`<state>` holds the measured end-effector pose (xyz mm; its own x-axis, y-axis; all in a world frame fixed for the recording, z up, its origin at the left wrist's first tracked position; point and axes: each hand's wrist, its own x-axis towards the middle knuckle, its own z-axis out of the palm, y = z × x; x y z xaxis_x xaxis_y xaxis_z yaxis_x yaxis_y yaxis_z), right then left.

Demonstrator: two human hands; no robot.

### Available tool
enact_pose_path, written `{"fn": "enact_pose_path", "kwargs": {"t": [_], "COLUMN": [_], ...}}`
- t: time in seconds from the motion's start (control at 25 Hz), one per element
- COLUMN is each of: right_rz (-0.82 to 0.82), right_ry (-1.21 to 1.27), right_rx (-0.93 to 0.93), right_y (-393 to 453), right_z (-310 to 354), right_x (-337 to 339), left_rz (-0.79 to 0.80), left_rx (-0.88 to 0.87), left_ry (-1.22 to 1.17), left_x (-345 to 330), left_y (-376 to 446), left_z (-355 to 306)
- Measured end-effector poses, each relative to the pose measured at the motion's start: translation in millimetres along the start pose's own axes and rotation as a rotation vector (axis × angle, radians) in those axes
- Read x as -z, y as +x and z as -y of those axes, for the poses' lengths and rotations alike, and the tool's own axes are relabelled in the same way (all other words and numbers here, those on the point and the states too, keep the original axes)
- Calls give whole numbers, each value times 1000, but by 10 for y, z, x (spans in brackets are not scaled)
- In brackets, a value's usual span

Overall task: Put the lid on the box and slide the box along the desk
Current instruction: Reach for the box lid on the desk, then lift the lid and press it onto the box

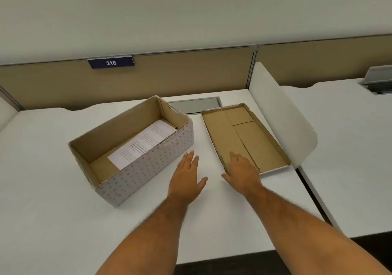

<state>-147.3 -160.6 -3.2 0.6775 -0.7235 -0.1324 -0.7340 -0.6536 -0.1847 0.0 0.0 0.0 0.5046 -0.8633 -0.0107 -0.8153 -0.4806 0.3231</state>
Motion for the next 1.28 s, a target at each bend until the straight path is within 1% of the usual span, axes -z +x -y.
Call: {"fn": "enact_pose_path", "kwargs": {"t": [0.08, 0.2, 0.28, 0.36, 0.48, 0.56, 0.64, 0.68, 0.8, 0.88, 0.96, 1.04, 1.12, 1.16, 1.28], "right_rz": [44, 100, 75, -49, -418, -605, -712, -742, -730, -669, -582, -508, -434, -403, -321], "right_ry": [63, 79, 156, 298, 586, 732, 933, 1078, 1499, 1719, 1901, 2052, 2107, 2067, 1806], "right_rx": [2, -2, -6, -49, -106, -131, -164, -186, -252, -267, -191, -70, -5, -5, -52], "right_y": [5, -44, -93, -137, -213, -268, -348, -408, -611, -703, -758, -787, -773, -740, -588], "right_z": [-3, 6, 30, 56, 111, 70, 24, 17, 101, 157, 180, 187, 210, 231, 400], "right_x": [-33, -103, -92, -3, 314, 594, 846, 951, 1251, 1410, 1497, 1529, 1524, 1513, 1398], "left_rz": [41, 114, 158, 184, 173, 177, 225, 256, 365, 410, 374, 269, 150, 95, -64], "left_rx": [48, 101, 149, 207, 335, 398, 441, 464, 532, 574, 598, 595, 579, 570, 534], "left_ry": [-123, -296, -431, -560, -713, -830, -958, -1024, -1185, -1273, -1382, -1456, -1443, -1408, -1236], "left_x": [-96, -237, -272, -274, -275, -256, -198, -166, -37, 72, 209, 412, 693, 860, 1384], "left_y": [-41, -100, -90, -52, 43, 125, 228, 284, 399, 432, 470, 537, 588, 602, 587], "left_z": [-95, -210, -269, -327, -452, -573, -712, -782, -953, -971, -873, -693, -438, -278, 248]}}
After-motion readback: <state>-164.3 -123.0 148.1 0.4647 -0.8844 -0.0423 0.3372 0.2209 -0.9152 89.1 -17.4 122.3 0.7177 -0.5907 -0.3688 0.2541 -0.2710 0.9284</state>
